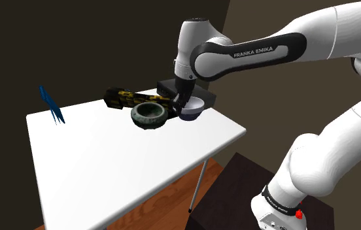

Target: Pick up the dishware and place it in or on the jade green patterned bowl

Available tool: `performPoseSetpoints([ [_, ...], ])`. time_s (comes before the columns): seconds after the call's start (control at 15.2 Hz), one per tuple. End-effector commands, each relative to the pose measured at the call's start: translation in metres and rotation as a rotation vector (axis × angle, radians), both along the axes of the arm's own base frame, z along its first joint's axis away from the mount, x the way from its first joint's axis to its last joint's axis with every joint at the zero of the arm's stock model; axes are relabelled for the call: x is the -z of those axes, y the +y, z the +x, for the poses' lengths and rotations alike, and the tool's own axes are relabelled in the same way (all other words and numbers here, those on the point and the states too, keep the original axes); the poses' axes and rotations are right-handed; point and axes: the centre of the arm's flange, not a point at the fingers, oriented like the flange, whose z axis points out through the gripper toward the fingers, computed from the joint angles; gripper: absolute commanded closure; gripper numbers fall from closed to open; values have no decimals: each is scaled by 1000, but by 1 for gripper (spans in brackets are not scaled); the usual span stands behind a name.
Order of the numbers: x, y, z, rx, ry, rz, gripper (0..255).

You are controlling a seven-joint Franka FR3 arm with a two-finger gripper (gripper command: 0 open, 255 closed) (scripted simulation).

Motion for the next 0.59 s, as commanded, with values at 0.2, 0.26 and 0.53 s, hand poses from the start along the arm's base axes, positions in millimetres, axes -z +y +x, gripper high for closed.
performPoseSetpoints([
  [0.2, -26, 0, 0, 0, 0, 0, 255],
  [0.26, -31, 0, 0, 0, 0, 0, 255],
  [0.53, -52, 0, 0, 0, 0, 0, 255],
])
